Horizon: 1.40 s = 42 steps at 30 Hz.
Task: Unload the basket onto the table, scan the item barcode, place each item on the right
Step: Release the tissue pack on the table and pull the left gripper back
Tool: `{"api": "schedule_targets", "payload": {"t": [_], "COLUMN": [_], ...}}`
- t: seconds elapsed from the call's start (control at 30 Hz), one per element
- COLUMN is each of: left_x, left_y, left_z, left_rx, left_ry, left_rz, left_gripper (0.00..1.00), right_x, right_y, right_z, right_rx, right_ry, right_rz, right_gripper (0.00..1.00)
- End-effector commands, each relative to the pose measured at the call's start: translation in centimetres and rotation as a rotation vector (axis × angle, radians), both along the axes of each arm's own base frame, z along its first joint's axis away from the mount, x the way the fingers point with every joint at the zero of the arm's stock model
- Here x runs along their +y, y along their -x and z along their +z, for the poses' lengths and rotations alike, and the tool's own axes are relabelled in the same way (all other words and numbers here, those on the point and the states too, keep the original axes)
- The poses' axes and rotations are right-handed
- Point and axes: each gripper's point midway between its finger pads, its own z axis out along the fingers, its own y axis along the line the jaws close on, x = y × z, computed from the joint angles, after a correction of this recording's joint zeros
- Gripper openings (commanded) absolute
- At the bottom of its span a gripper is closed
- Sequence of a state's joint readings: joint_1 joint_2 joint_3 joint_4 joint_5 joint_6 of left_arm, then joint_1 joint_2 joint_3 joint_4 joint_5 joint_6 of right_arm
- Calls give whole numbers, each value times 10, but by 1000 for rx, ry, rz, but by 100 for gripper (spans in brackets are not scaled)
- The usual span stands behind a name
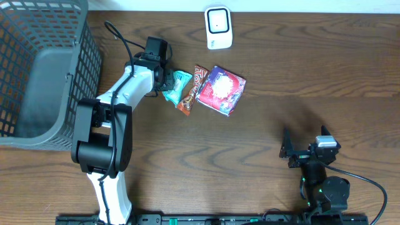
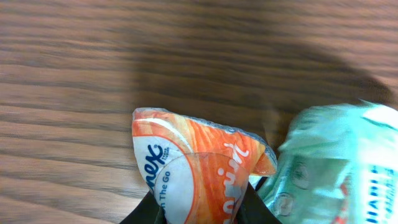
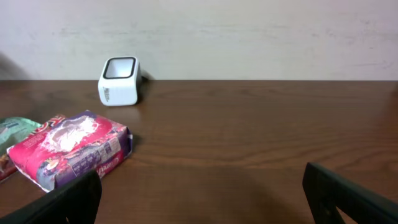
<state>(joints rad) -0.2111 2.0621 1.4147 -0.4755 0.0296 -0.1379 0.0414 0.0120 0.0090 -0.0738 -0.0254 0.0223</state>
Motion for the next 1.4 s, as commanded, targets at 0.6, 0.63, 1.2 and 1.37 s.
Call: {"api": "schedule_targets", "payload": {"t": [0.6,0.63,1.2,1.37], "left_x": [-47,-43,-17,-12], "left_y": [30,28,12,14], "left_z": [39,40,112,137], "left_rx": [30,22,-182,-235], "left_ry": [123,104,60,61], "left_rz": [-63,-54,-16,-26], "left_gripper": [40,44,73,74], "right_x": [-1,-1,-2,-2], "right_y": [0,0,0,0], "right_z": [-1,-1,-1,-1], "right_rx": [0,0,0,0], "right_ry": [-14,-14,-13,-13], "right_rz": [-9,-9,-10,-10], "right_gripper": [99,99,99,99]}}
